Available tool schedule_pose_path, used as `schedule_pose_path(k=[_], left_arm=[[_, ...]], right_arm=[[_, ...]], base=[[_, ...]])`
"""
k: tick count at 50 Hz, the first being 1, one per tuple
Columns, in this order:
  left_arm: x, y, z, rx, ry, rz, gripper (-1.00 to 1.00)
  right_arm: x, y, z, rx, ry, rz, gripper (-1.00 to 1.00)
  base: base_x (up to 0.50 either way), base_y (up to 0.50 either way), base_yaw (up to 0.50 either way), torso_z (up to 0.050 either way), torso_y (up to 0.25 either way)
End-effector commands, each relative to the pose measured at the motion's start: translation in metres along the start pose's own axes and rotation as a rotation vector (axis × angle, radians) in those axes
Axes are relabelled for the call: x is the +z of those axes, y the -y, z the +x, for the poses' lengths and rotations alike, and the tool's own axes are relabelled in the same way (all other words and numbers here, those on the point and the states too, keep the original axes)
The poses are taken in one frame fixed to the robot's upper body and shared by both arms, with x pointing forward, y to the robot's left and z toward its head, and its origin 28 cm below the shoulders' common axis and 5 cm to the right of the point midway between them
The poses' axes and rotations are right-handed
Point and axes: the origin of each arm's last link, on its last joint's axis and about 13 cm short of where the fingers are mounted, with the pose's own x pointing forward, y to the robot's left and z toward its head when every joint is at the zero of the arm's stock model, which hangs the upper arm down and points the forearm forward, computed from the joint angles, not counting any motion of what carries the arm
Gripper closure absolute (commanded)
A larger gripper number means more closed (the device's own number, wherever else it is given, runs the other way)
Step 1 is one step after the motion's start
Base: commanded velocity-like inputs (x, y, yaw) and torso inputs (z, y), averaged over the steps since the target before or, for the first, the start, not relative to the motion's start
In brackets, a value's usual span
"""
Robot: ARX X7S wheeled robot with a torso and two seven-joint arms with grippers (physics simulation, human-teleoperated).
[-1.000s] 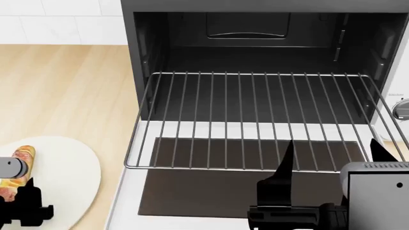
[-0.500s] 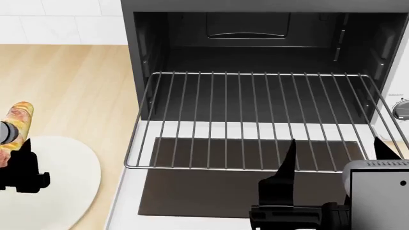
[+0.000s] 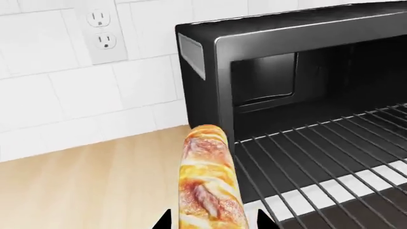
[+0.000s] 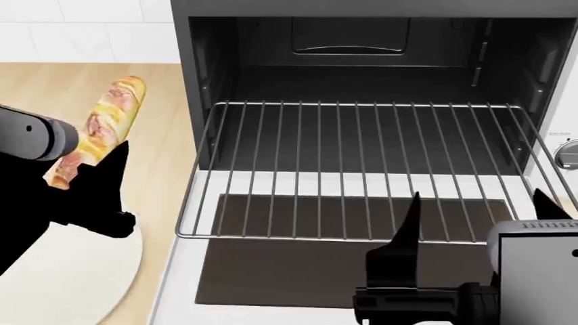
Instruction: Place the baguette on the rack of the toaster oven.
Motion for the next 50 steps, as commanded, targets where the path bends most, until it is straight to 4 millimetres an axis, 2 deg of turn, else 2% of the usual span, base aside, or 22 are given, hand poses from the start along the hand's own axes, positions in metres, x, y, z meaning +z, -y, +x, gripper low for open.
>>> schedule_pose_path(k=[1, 6, 12, 20, 28, 50], left_arm=[[0.032, 0.022, 0.010, -0.222, 0.056, 0.049, 1.00], [0.034, 0.023, 0.022, -0.295, -0.004, 0.053, 1.00], [0.050, 0.030, 0.038, -0.362, -0.024, 0.094, 1.00], [0.054, 0.040, 0.068, -0.395, -0.077, 0.173, 1.00], [0.058, 0.050, 0.087, -0.448, -0.105, 0.201, 1.00], [0.041, 0.063, 0.109, -0.476, -0.166, 0.205, 1.00]], right_arm=[[0.002, 0.003, -0.004, -0.016, 0.027, -0.002, -1.00], [0.003, 0.003, -0.006, -0.002, 0.037, 0.022, -1.00], [0.000, 0.004, -0.008, -0.005, 0.025, 0.022, -1.00], [-0.001, 0.007, -0.011, 0.003, 0.031, 0.050, -1.00], [0.001, 0.007, -0.012, 0.006, 0.035, 0.068, -1.00], [-0.001, 0.008, -0.015, 0.004, 0.021, 0.060, -1.00]], base=[[0.00, 0.00, 0.00, 0.000, 0.000], [0.00, 0.00, 0.00, 0.000, 0.000], [0.00, 0.00, 0.00, 0.000, 0.000], [0.00, 0.00, 0.00, 0.000, 0.000], [0.00, 0.00, 0.00, 0.000, 0.000], [0.00, 0.00, 0.00, 0.000, 0.000]])
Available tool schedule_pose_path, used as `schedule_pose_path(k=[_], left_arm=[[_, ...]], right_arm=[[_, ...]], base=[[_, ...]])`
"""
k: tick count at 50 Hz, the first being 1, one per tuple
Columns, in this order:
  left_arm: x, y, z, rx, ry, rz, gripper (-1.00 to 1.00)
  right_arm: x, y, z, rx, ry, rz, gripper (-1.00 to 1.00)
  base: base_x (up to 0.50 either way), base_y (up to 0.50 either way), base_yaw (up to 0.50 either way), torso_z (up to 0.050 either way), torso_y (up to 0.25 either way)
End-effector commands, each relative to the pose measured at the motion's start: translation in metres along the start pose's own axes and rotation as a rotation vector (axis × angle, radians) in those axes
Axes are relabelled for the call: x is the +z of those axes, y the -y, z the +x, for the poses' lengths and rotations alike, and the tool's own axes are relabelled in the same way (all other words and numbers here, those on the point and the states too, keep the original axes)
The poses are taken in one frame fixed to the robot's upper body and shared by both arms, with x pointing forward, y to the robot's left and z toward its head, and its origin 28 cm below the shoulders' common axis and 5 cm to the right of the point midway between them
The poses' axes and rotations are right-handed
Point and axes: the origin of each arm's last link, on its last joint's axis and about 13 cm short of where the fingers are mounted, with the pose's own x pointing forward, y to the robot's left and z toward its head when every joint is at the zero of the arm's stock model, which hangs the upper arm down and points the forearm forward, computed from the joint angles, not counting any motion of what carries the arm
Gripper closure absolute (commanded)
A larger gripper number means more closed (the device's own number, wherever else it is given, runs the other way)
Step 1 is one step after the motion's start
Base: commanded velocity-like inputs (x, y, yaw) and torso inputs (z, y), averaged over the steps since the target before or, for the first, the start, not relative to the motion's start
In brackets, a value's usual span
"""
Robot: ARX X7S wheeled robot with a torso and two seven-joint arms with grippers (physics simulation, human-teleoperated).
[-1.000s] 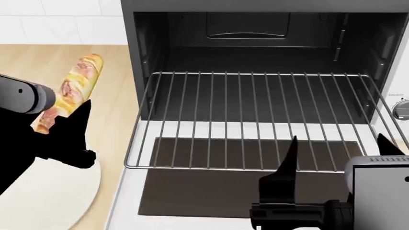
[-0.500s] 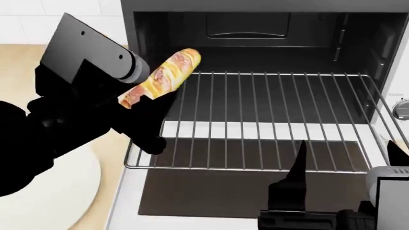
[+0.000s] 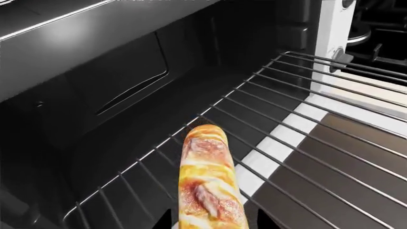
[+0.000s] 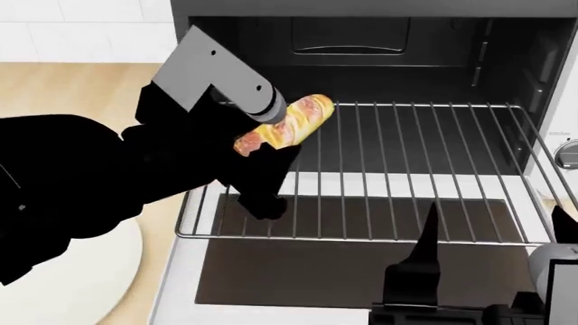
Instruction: Place the baguette on the rack of the toaster oven.
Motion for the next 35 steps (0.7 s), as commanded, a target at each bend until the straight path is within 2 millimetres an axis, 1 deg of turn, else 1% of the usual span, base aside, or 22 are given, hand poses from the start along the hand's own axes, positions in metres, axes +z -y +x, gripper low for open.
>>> schedule_pose_path(k=[1, 18, 22, 28, 35], left_arm=[[0.003, 0.004, 0.012, -0.024, 0.002, 0.002, 1.00], [-0.003, 0.009, 0.011, -0.036, -0.010, -0.009, 1.00], [-0.008, 0.010, 0.012, -0.041, -0.026, -0.006, 1.00], [-0.012, 0.010, 0.011, -0.039, -0.035, -0.006, 1.00], [-0.012, 0.010, 0.010, -0.039, -0.037, -0.007, 1.00]], right_arm=[[-0.002, 0.000, -0.001, 0.001, 0.020, -0.007, -1.00], [-0.002, 0.000, -0.002, 0.002, 0.017, -0.012, -1.00], [-0.002, 0.000, -0.002, 0.001, 0.014, -0.013, -1.00], [-0.002, 0.000, -0.002, 0.001, 0.017, -0.012, -1.00], [-0.002, -0.001, -0.002, 0.000, 0.018, -0.014, -1.00]], base=[[0.00, 0.00, 0.00, 0.000, 0.000], [0.00, 0.00, 0.00, 0.000, 0.001], [0.00, 0.00, 0.00, 0.000, 0.000], [0.00, 0.00, 0.00, 0.000, 0.000], [0.00, 0.00, 0.00, 0.000, 0.000]])
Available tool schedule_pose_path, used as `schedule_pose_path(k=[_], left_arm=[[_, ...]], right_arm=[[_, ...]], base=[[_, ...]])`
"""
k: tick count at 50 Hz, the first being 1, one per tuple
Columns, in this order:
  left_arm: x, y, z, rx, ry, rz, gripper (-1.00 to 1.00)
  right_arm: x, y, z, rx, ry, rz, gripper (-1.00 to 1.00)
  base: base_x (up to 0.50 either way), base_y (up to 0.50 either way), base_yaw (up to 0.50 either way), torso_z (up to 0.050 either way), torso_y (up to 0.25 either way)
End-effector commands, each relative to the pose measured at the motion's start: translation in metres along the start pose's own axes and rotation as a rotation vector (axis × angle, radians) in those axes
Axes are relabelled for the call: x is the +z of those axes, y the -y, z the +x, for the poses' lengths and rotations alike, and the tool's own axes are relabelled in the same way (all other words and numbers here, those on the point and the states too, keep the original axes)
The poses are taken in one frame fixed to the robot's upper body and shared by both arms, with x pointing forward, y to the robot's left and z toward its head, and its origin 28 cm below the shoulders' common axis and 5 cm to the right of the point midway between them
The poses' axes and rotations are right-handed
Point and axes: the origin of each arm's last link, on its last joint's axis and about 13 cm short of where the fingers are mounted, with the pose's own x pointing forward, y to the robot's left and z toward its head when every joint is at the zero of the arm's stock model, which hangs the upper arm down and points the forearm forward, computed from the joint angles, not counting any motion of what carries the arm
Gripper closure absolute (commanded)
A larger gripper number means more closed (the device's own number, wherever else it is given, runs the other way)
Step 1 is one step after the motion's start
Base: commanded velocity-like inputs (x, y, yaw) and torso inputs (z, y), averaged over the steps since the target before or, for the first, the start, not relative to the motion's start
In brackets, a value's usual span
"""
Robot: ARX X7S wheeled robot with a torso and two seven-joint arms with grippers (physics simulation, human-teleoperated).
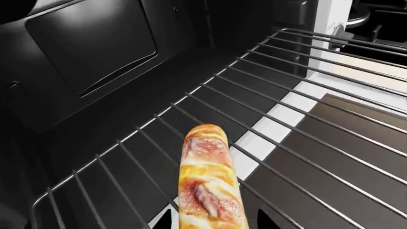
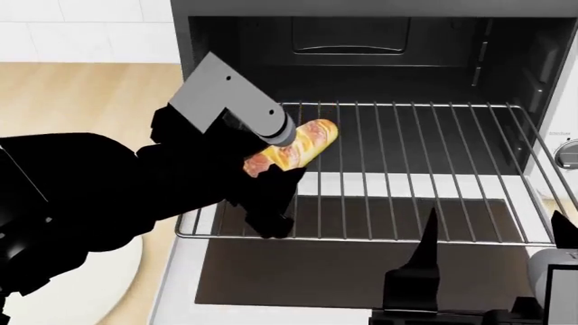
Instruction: Place the baguette on the rack of the toaster oven.
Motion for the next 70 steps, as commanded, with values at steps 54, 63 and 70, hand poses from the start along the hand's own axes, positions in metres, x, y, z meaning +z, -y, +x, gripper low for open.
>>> schedule_pose_path(k=[54, 63, 70], left_arm=[[0.002, 0.017, -0.079, 0.154, 0.250, -0.094, -1.00], [-0.013, 0.013, -0.106, 0.297, 0.302, -0.154, -1.00], [-0.011, 0.005, -0.112, 0.374, 0.332, -0.162, -1.00]], right_arm=[[0.010, 0.000, 0.008, 0.016, 0.032, -0.051, -1.00], [0.024, 0.003, 0.016, 0.060, 0.067, 0.030, -1.00], [0.035, 0.003, 0.034, 0.084, 0.078, -0.048, -1.00]], base=[[0.00, 0.00, 0.00, 0.000, 0.000], [0.00, 0.00, 0.00, 0.000, 0.000], [0.00, 0.00, 0.00, 0.000, 0.000]])
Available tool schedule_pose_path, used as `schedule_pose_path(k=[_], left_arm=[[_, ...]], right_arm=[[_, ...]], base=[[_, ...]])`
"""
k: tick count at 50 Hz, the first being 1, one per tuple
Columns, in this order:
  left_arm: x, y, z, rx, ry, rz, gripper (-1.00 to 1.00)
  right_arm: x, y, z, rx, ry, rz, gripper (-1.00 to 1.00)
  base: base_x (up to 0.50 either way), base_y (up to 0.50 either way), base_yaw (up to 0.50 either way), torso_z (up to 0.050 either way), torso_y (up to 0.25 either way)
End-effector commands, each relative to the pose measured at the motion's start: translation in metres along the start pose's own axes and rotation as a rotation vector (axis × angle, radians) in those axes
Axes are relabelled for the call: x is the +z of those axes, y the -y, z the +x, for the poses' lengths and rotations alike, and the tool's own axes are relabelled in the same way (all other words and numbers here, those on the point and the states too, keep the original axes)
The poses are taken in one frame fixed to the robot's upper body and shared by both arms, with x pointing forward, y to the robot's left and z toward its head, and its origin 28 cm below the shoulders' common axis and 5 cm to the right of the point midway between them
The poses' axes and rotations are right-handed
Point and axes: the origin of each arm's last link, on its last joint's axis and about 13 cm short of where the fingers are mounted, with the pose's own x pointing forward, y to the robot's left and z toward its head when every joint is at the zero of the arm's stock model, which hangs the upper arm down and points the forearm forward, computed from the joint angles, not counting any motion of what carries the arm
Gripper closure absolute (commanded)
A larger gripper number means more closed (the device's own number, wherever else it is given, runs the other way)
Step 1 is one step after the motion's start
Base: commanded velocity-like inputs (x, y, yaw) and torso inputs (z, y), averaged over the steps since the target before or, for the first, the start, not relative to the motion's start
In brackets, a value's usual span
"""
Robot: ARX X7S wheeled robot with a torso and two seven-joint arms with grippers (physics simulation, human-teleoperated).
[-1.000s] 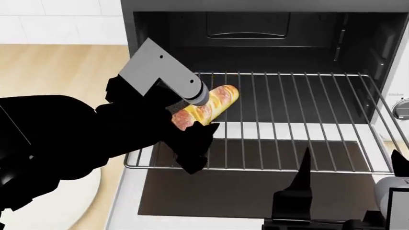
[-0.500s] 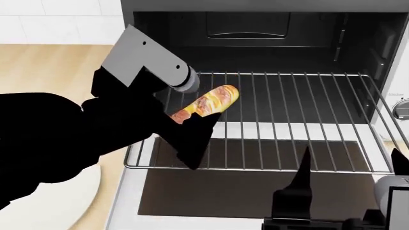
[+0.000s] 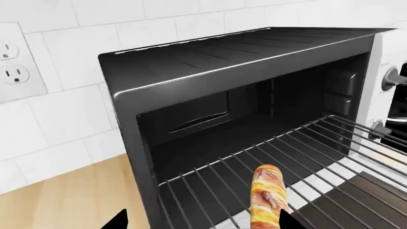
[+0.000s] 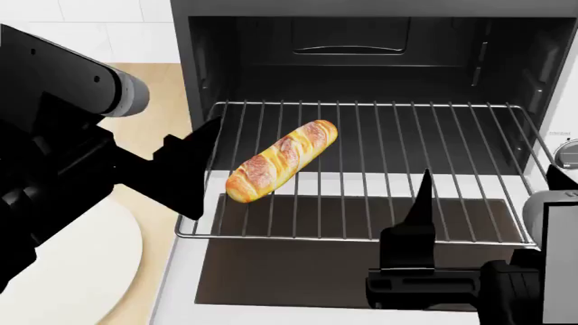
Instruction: Place the baguette on the rack of the toaster oven.
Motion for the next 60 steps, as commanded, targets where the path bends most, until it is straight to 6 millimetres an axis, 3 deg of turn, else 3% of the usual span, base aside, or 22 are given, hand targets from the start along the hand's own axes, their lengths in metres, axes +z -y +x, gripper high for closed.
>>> schedule_pose_path(k=[1, 4, 18, 25, 30, 41, 47, 60], left_arm=[[0.003, -0.010, -0.020, 0.125, 0.084, -0.024, -1.00], [-0.005, -0.011, -0.022, 0.142, 0.056, -0.012, -1.00], [0.000, -0.020, -0.037, 0.213, 0.057, 0.026, -1.00], [0.027, -0.024, -0.031, 0.211, 0.089, 0.068, -1.00], [0.035, -0.026, -0.034, 0.210, 0.090, 0.088, -1.00], [0.058, -0.023, -0.042, 0.225, 0.144, 0.114, -1.00], [0.071, -0.024, -0.054, 0.242, 0.185, 0.126, -1.00], [0.089, -0.017, -0.078, 0.253, 0.263, 0.170, -1.00]], right_arm=[[0.015, 0.001, 0.020, 0.059, 0.057, -0.017, -1.00], [0.014, 0.006, 0.026, 0.041, 0.057, -0.026, -1.00], [0.025, 0.018, 0.042, 0.093, 0.107, -0.053, -1.00], [0.051, 0.024, 0.047, 0.112, 0.104, -0.109, -1.00], [0.052, 0.025, 0.051, 0.117, 0.112, -0.101, -1.00], [0.076, 0.033, 0.037, 0.088, 0.171, -0.126, -1.00], [0.101, 0.039, 0.025, 0.054, 0.242, -0.140, -1.00], [0.125, 0.041, 0.012, 0.020, 0.350, -0.167, -1.00]], base=[[0.00, 0.00, 0.00, 0.000, 0.000], [0.00, 0.00, 0.00, 0.000, 0.000], [0.00, 0.00, 0.00, 0.000, 0.000], [0.00, 0.00, 0.00, 0.000, 0.000], [0.00, 0.00, 0.00, 0.000, 0.000], [0.00, 0.00, 0.00, 0.000, 0.000], [0.00, 0.00, 0.00, 0.000, 0.000], [0.00, 0.00, 0.00, 0.000, 0.000]])
